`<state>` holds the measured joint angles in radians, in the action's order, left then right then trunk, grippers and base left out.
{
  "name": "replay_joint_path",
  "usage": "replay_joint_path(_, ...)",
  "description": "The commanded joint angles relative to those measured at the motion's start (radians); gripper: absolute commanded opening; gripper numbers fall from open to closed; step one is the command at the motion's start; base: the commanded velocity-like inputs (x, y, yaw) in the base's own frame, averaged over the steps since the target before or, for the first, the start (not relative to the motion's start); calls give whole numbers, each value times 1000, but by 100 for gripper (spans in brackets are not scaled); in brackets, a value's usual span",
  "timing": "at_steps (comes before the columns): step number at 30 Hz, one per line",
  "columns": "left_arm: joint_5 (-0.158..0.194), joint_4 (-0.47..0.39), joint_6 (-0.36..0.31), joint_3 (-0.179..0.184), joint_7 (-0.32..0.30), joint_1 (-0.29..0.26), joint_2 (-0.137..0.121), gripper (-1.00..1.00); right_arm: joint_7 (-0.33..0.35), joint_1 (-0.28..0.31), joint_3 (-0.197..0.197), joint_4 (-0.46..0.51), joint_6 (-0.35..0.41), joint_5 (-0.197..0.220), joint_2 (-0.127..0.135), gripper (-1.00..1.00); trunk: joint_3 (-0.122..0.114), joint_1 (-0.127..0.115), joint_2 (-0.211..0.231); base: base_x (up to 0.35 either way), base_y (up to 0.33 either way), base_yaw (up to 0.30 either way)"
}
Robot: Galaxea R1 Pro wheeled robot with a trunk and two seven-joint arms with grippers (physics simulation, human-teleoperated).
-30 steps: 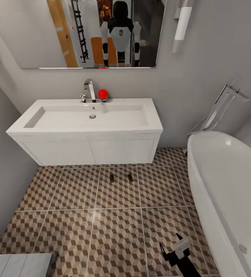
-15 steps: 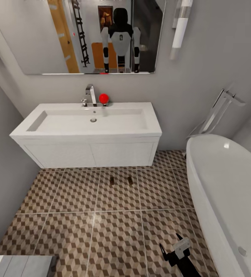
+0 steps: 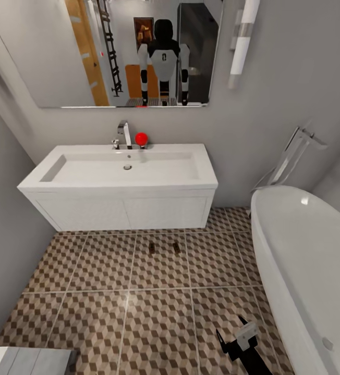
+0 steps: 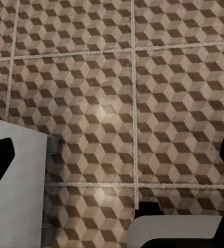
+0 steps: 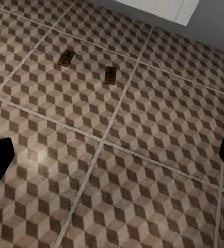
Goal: Take the four mousetraps from the cabinet in the bathroom and place them on the bathroom floor. Make sure all four end up on the same floor surface, and ensure that at least two of them are either under or directly next to the same bathroom sink.
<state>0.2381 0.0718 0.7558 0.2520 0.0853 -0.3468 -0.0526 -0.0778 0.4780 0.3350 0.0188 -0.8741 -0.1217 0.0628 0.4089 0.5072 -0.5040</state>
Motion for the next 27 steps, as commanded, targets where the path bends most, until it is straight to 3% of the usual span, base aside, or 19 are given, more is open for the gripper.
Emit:
replay_joint_path(1, 3, 3, 5, 9, 5, -1, 1, 100, -8, 1, 0, 0, -2, -10, 0, 100, -4, -4, 6, 0, 0, 0)
replay_joint_path(15, 3, 3, 5, 9, 5, -1, 2, 100, -9, 1, 1, 0, -2, -10, 0, 100, -70, -57, 104, 0, 0, 0)
replay_joint_path(27, 3, 3, 5, 9, 5, -1, 2, 100, -8, 1, 1, 0, -2, -10, 0, 100, -88, -57, 104, 0, 0, 0)
